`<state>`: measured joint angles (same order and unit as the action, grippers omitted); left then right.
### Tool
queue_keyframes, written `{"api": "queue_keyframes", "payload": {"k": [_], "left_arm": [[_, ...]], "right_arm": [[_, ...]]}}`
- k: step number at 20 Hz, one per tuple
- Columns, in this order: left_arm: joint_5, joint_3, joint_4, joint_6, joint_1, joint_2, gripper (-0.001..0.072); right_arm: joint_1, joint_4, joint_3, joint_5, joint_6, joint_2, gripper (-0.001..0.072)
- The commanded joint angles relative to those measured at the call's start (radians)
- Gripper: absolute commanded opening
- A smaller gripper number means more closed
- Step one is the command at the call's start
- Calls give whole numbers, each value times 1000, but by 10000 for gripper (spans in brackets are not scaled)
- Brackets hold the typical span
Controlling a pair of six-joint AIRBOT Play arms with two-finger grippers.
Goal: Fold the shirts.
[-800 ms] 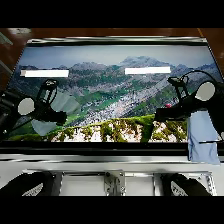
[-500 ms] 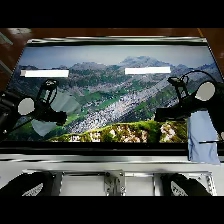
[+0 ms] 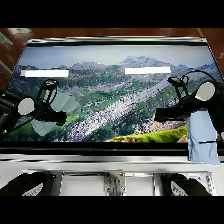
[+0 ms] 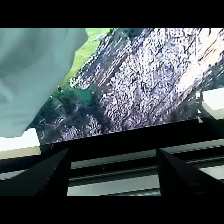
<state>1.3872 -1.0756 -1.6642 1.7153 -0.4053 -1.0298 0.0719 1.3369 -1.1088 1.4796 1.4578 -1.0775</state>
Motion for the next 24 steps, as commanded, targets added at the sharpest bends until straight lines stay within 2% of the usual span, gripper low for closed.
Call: {"api": "queue_keyframes", "payload": {"k": [1,5,11,16,18,21,23,24], "left_arm": [[0,0,0,0,0,0,604],[-24,0,0,0,0,-3,603],[-55,1,103,1,0,-33,603],[-97,1,101,51,0,-78,603],[-136,1,57,51,1,-102,603],[-249,-3,-119,52,22,-131,606],[-251,-41,-191,53,116,-174,612],[-234,-68,-189,53,185,-202,694]], "right_arm": [[0,0,0,0,0,1,659],[0,0,0,-99,1,1,659],[0,-19,1,-95,8,1,659],[0,-48,0,-108,7,1,659],[0,-49,1,-122,7,1,659],[0,-49,0,-126,7,1,659],[0,-50,1,-126,8,1,659],[0,-50,1,-127,8,1,659]]}}
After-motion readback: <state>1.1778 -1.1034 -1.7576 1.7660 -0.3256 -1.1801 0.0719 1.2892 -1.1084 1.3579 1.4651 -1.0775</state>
